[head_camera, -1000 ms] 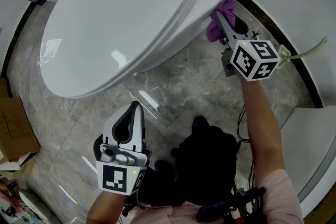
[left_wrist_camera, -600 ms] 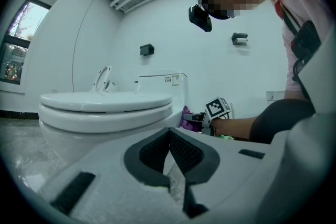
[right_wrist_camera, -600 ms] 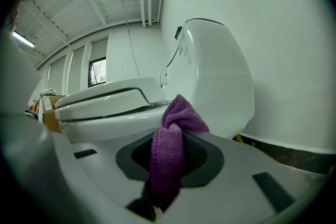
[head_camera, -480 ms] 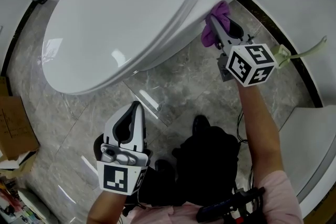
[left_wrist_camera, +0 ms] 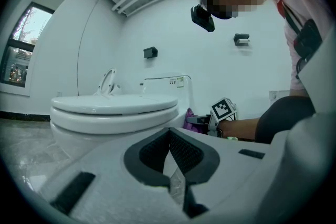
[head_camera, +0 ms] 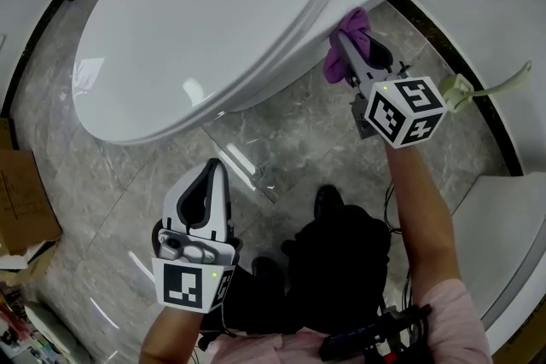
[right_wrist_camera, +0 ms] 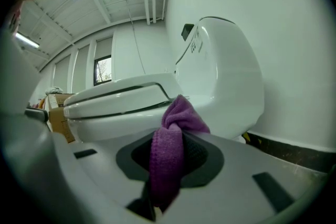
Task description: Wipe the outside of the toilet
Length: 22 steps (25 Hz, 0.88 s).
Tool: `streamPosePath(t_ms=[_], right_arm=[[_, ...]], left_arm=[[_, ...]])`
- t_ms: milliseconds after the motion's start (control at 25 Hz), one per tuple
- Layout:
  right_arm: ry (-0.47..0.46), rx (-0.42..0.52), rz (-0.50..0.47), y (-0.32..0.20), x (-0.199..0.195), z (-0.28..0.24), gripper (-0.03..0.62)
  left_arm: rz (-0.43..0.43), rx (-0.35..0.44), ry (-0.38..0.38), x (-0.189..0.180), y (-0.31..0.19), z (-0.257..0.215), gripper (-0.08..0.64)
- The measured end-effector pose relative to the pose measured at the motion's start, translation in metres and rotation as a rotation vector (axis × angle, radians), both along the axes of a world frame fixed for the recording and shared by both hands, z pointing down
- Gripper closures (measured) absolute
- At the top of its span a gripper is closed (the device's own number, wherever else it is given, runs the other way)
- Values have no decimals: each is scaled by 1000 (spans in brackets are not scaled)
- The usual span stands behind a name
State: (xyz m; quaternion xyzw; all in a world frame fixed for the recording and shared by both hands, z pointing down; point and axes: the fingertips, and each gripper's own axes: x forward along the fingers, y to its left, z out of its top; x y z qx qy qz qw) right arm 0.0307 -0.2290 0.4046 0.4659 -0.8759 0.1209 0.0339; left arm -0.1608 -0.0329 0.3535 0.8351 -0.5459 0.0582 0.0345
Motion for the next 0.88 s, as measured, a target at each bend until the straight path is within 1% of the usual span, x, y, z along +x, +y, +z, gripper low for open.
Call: streamPosePath(t_ms=[440,880], right_arm=[[1,-4,-51,22,-24,-1,511],[-6,-8,-145,53,-64,-4,512]], left_arm=[[2,6,5,-2,9,1,552],[-10,13,9,-13,21,-1,552]])
